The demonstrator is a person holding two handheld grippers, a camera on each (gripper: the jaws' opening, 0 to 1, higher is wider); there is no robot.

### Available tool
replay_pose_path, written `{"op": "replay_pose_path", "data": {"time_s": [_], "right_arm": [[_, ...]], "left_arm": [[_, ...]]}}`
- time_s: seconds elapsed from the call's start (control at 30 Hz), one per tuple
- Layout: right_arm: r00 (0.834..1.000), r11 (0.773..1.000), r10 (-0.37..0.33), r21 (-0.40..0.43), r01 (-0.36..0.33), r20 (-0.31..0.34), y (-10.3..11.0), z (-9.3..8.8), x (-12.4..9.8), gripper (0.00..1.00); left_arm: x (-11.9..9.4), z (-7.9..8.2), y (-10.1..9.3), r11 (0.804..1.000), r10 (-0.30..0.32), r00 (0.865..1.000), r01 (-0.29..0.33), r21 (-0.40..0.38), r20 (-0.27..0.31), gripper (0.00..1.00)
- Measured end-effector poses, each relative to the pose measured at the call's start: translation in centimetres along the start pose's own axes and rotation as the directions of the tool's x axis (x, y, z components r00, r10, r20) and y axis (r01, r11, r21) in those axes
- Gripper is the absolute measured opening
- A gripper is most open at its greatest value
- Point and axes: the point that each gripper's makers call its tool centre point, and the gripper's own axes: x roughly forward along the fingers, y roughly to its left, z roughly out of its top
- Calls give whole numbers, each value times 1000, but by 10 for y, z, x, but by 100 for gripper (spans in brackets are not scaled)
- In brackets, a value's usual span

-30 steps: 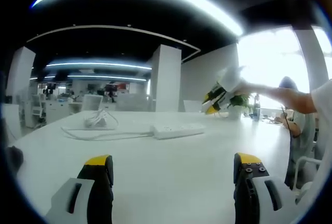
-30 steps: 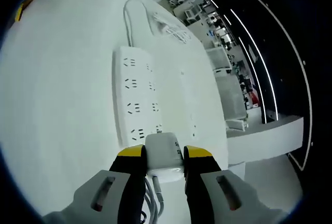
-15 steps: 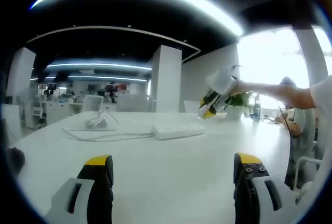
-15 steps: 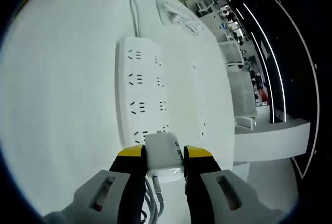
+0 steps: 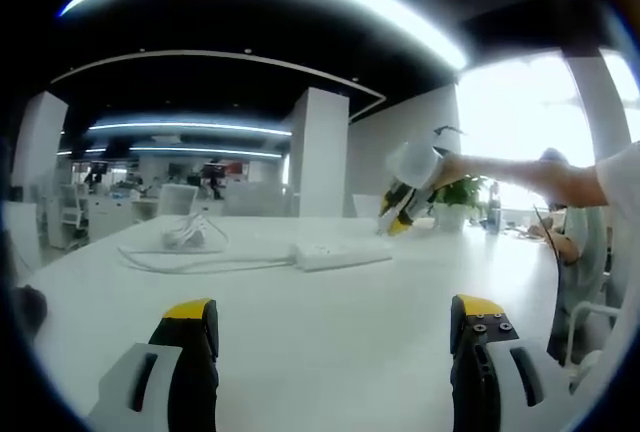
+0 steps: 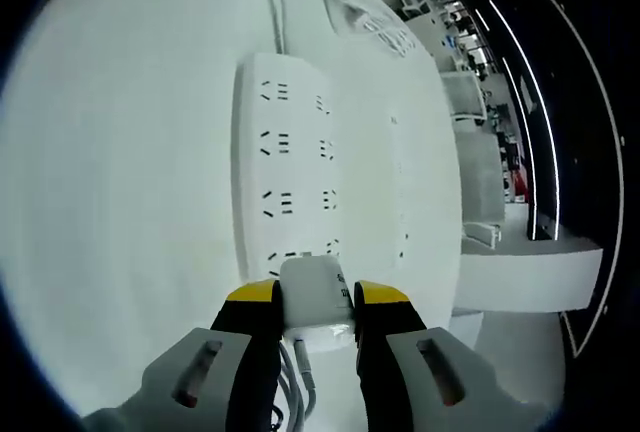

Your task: Straighten the power strip on the desk, plug the charger into it

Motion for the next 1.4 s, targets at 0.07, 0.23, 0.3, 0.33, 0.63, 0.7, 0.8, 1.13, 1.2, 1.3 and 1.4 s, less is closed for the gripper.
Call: {"op": "replay_pose_path", "data": {"time_s": [0.07, 0.23, 0.3, 0.33, 0.63, 0.7, 0.8, 1.13, 1.2, 1.3, 1.4], "right_arm": [[1000, 1000, 4, 1, -4, -5, 2, 0, 1, 26], [1000, 1000, 11, -9, -12, -26, 4, -2, 4, 26], [999, 1000, 19, -8, -19, -33, 5, -3, 5, 26], [999, 1000, 19, -12, -19, -36, 6, -3, 6, 26], [997, 999, 12, -46, -15, -75, 5, -5, 11, 26], [996, 998, 12, -53, -17, -86, 5, -6, 12, 26], [996, 998, 16, -59, -22, -93, 6, -5, 12, 26], [992, 997, 25, -69, -34, -122, 5, -5, 14, 26], [991, 996, 29, -75, -39, -133, 5, -4, 14, 26], [988, 995, 39, -82, -52, -148, 5, -2, 15, 26], [985, 996, 48, -71, -60, -163, 5, -1, 15, 26]], "left_arm": [[0, -1, 1, 1000, 2, 1000, -2, -3, -1, 99], [-1, -1, 0, 1000, 1, 1000, -1, -4, -1, 99], [-1, -1, 1, 1000, 2, 1000, -2, -4, -1, 99], [-1, -1, 1, 1000, 3, 1000, -3, -5, 0, 99], [-2, -2, 2, 1000, 6, 1000, -6, -7, -1, 99], [-2, -2, 3, 1000, 7, 1000, -7, -8, -2, 99], [-2, -3, 3, 1000, 9, 1000, -9, -10, -2, 99], [-2, -5, 2, 1000, 8, 1000, -8, -15, -1, 99], [-2, -6, 2, 1000, 7, 1000, -7, -20, 0, 99], [-1, -7, 1, 1000, 4, 1000, -4, -20, -3, 99], [-1, -7, 0, 1000, -2, 1000, 2, -22, -2, 99]]}}
